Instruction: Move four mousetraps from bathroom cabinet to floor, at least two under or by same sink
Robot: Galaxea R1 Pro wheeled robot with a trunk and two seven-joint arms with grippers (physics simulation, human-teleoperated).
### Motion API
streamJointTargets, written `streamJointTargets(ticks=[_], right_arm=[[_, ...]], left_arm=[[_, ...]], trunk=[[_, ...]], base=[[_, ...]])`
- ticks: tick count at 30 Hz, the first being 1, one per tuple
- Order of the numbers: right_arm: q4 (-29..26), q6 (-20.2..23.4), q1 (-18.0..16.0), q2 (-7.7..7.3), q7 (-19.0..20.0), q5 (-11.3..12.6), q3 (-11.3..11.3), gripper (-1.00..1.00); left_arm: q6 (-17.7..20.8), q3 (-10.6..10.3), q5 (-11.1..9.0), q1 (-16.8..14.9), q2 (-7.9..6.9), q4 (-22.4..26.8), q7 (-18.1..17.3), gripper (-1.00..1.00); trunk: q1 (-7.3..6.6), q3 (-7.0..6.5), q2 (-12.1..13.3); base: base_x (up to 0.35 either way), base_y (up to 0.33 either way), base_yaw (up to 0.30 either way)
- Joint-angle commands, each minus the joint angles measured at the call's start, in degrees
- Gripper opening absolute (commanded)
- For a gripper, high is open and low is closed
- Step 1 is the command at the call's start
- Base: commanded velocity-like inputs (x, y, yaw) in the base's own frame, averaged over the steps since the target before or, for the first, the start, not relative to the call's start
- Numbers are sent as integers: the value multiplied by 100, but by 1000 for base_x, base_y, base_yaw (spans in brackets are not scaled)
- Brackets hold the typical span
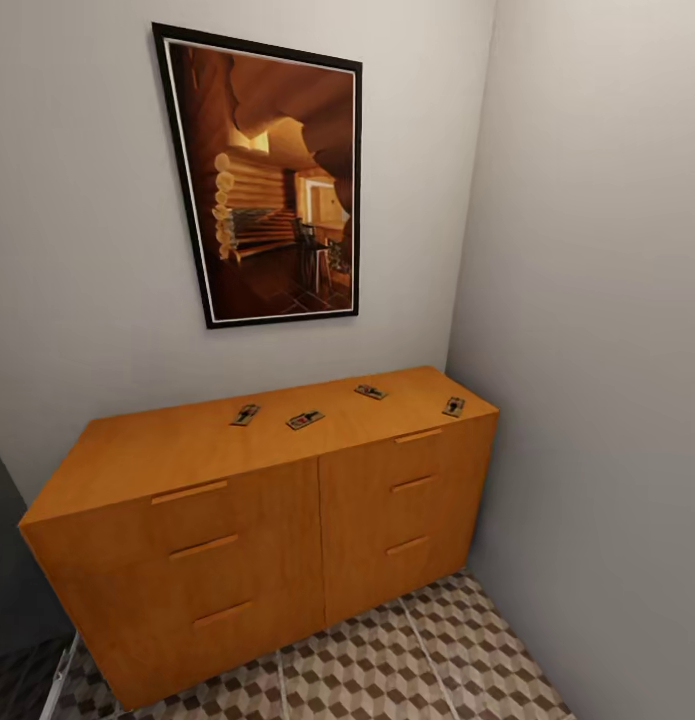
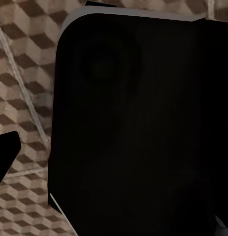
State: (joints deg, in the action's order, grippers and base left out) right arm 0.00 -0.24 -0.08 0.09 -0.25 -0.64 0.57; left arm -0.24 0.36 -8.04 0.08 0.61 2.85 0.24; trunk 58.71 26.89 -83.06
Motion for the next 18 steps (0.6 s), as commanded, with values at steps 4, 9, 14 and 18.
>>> streamJointTargets(ticks=[4,9,14,18], right_arm=[[0,-3,-1,6,-3,-7,5,100],[0,-3,-1,5,-8,-14,5,100],[0,-3,-1,3,-10,-15,10,100],[0,-3,-1,3,-10,-15,9,100]], left_arm=[[-2,0,-50,1,1,5,3,100],[-3,0,-52,1,-1,5,3,100],[-3,0,-53,1,1,5,3,100],[-3,4,-52,1,1,5,3,100]], trunk=[[2,4,-2],[2,4,-2],[2,4,-2],[2,4,-2]], base=[[129,-93,0],[33,-23,83],[4,-3,244],[1,-1,264]])
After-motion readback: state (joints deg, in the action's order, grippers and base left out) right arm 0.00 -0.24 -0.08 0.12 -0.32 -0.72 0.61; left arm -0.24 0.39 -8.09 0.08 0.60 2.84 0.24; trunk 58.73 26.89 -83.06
